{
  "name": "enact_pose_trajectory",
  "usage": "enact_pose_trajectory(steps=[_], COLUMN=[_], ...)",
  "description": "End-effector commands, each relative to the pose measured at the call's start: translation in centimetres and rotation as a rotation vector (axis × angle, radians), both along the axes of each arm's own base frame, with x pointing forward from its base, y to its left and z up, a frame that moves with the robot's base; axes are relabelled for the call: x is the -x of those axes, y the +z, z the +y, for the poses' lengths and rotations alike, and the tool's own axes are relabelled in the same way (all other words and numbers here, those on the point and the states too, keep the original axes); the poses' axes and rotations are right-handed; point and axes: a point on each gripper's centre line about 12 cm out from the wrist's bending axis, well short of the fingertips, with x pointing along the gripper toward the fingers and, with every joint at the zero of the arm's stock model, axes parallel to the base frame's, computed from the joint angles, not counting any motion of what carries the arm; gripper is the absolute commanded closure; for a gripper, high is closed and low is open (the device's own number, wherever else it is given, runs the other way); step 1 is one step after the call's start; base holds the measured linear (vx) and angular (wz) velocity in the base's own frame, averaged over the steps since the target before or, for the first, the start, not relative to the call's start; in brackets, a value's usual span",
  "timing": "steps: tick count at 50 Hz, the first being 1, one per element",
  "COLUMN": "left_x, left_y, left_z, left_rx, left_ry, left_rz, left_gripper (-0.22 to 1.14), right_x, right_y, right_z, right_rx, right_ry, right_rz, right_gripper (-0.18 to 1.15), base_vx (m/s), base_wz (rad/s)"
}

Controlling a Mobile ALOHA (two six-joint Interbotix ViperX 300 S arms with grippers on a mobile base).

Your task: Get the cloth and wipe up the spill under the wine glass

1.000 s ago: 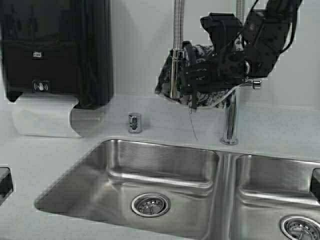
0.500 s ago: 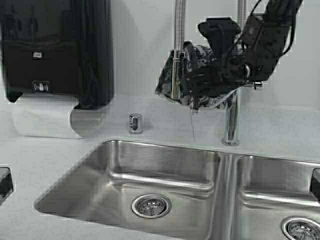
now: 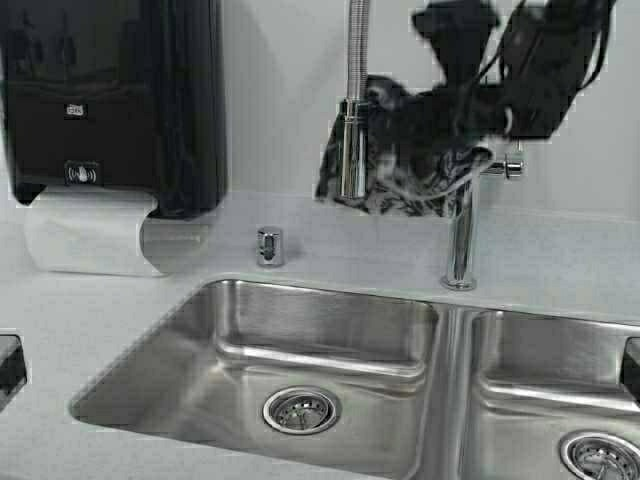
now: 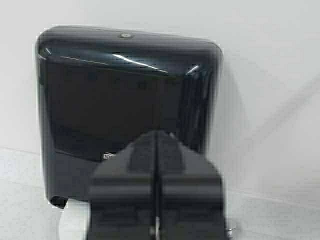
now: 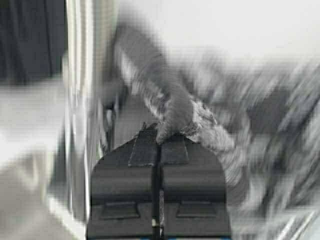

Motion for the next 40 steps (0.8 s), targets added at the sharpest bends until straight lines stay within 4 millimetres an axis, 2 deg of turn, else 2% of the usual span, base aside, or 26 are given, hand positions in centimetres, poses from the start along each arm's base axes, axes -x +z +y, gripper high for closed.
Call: enact_pose_trajectory(steps=[1, 20, 28, 40], left_x=[-0.1, -0.1, -0.1, -0.1], left_y=[0.2, 0.0, -0.1, -0.1], left_z=[0.0, 0.0, 0.0, 0.0], left_rx=[-0.003, -0.003, -0.005, -0.005], left_ry=[0.001, 0.001, 0.001, 0.001], left_rz=[-0.005, 0.001, 0.003, 0.003], left_gripper=[0.89, 0.89, 0.89, 0.89], right_x=[0.3, 2.3, 3.6, 6.0], right_y=[6.3, 20.6, 24.7, 29.9], right_z=[0.0, -0.8, 0.0, 2.1], right_rx=[-0.072, -0.228, -0.275, -0.32], right_ry=[-0.001, 0.009, 0.044, 0.125], right_rz=[-0.156, -0.505, -0.593, -0.616], right_gripper=[0.9, 0.9, 0.9, 0.9], base_vx=[-0.04, -0.07, -0.14, -0.17], base_wz=[-0.01, -0.01, -0.05, -0.03])
